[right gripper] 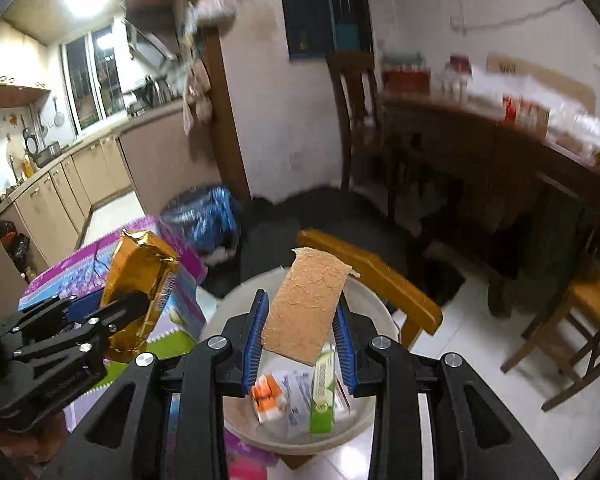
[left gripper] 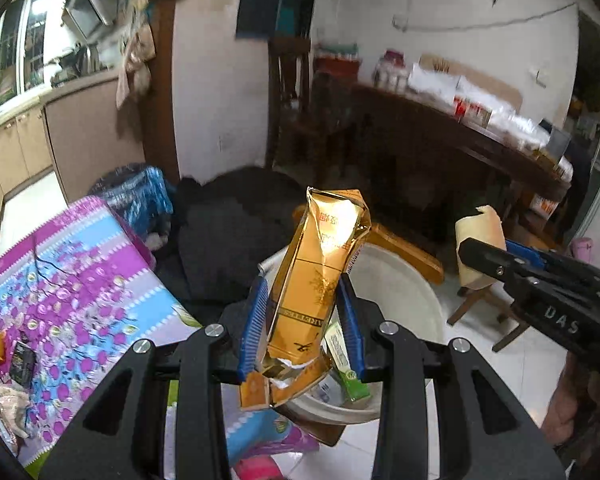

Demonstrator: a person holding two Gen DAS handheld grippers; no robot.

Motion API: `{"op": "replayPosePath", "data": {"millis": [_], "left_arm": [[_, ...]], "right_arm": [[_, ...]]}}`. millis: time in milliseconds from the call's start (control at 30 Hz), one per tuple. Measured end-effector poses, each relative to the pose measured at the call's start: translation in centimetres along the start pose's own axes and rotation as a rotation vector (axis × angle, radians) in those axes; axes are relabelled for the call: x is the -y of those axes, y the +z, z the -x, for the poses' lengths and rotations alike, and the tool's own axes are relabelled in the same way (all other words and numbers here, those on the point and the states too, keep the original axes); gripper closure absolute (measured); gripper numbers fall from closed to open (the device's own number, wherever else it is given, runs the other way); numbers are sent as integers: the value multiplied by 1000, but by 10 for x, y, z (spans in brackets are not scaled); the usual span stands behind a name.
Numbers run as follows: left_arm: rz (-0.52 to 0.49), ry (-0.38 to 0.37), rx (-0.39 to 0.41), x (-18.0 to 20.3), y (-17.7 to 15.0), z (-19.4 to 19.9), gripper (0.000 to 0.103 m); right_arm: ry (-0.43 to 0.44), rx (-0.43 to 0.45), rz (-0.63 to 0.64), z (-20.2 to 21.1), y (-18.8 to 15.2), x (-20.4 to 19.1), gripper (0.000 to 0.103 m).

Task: Collect trash
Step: 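Carry the gold wrapper and cork piece with both tools over the white bucket, then open both tools to drop the wrapper and cork piece into the bucket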

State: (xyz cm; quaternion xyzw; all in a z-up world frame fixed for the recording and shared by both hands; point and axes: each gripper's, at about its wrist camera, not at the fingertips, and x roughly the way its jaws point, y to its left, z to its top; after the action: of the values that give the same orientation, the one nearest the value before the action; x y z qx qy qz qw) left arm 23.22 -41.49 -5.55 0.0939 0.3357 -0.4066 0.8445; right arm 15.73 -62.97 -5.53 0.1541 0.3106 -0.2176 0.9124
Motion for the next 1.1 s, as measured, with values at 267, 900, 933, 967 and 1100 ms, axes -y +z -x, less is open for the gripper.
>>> {"op": "replayPosePath", "data": {"millis": [267,900,933,967,1100], "left_arm": [[3,38,-163,13,-5,-54,69],[19,92,-258,15,-6,-86,69],[20,93,-259,15,-6,-87,69],[21,93,-261,15,-6,-88,69],[15,94,-261,17,-6,-90,69]], "right_arm": [[42,-194,-14,-57,-2,23,70],[38,-273,7,-85,-33,18,70],[36,-272,10,-85,-32,18,70],[35,-271,11,-84,-33,17,70],[38,-271,11,-85,-34,17,70]]}}
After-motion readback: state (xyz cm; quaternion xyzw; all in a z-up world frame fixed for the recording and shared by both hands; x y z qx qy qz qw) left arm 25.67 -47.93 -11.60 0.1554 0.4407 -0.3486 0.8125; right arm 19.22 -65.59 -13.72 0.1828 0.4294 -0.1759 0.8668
